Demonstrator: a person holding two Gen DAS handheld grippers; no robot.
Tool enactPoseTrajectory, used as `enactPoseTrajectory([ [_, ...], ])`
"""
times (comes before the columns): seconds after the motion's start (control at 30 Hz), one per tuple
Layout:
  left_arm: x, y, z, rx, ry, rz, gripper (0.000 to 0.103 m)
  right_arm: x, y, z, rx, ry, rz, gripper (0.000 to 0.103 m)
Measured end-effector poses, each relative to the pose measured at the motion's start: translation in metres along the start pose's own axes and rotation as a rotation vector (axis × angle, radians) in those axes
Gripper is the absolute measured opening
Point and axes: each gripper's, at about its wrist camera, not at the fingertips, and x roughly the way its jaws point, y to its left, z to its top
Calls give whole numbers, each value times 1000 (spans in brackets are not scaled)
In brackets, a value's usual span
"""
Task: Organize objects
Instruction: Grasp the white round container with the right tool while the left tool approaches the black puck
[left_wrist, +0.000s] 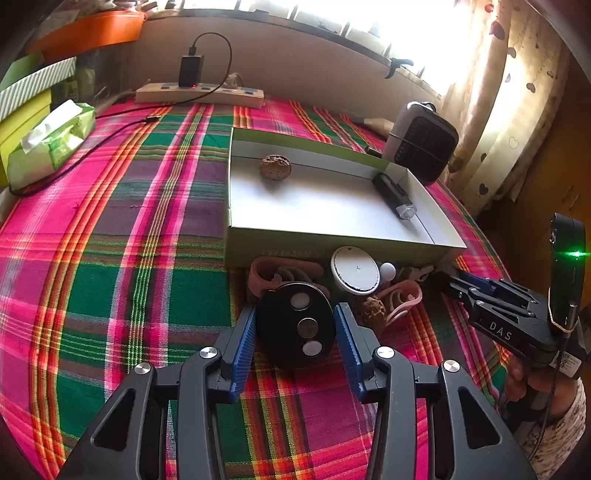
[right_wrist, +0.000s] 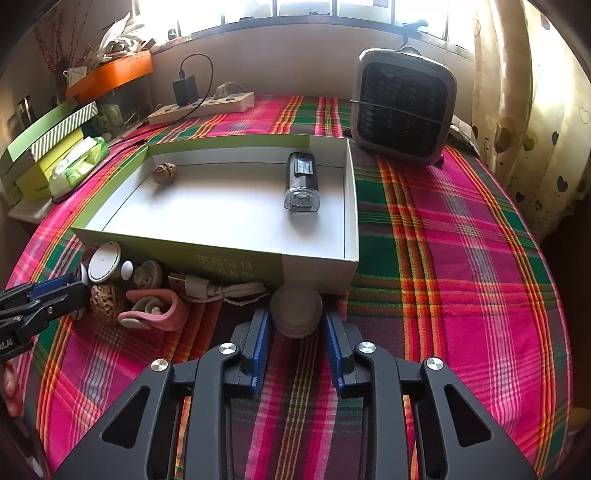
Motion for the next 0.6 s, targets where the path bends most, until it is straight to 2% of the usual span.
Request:
enactPoseTrajectory([
  [0.6, -7, -1, 1, 7, -11, -1, 41, -5, -1, 0, 8, -14, 8, 29],
])
